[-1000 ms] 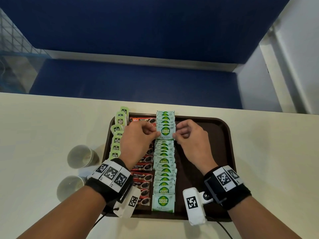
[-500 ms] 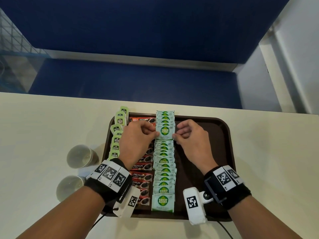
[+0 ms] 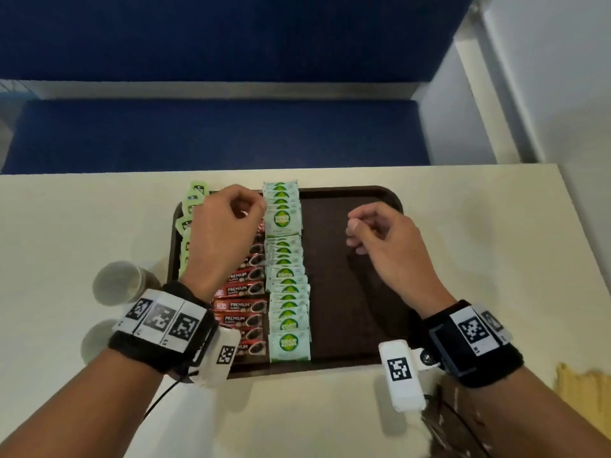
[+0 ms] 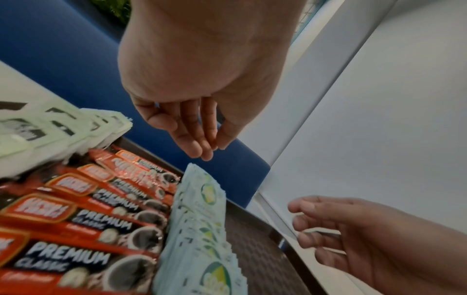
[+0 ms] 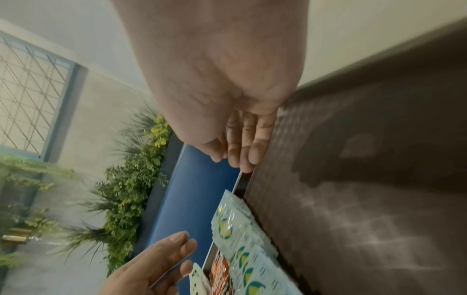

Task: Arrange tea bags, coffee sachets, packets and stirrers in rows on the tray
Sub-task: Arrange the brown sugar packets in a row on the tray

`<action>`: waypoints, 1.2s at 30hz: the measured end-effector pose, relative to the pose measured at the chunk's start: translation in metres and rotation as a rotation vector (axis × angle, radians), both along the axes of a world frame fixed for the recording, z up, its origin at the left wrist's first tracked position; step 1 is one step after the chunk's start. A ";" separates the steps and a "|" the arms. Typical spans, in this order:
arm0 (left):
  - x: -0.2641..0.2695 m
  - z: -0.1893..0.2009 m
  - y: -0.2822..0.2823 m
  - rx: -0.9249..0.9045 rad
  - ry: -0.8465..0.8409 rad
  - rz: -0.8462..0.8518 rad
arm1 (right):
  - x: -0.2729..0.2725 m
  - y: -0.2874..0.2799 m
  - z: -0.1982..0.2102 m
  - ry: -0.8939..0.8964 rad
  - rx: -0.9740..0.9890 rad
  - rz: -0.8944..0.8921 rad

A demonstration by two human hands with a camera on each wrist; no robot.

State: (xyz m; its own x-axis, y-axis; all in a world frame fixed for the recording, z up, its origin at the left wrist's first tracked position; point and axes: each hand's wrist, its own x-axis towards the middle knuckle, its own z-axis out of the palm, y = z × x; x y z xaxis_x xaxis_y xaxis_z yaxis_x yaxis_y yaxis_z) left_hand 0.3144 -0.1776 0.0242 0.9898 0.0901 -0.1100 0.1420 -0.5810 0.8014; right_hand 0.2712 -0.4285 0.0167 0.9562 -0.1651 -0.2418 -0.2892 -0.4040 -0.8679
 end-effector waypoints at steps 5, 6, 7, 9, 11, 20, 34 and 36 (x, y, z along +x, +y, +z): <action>-0.018 0.023 -0.040 -0.056 -0.034 -0.181 | -0.061 -0.056 0.029 -0.002 0.020 -0.125; -0.024 0.028 -0.051 -0.069 -0.040 -0.226 | -0.073 -0.067 0.034 -0.015 0.015 -0.158; -0.032 0.033 -0.062 -0.082 -0.033 -0.277 | -0.087 -0.078 0.040 -0.024 0.007 -0.193; -0.054 0.039 -0.088 -0.117 0.005 -0.387 | -0.117 -0.099 0.049 -0.042 0.000 -0.276; -0.080 0.039 -0.112 -0.149 0.044 -0.488 | -0.148 -0.118 0.056 -0.055 0.004 -0.375; -0.175 -0.003 -0.178 -0.052 0.169 -0.973 | -0.280 -0.148 0.035 0.121 -0.152 -0.620; -0.232 -0.050 -0.236 0.495 0.072 -1.166 | -0.385 -0.064 -0.045 0.413 -0.141 -0.635; -0.229 -0.052 -0.241 0.499 0.055 -1.162 | -0.380 -0.062 -0.048 0.402 -0.130 -0.652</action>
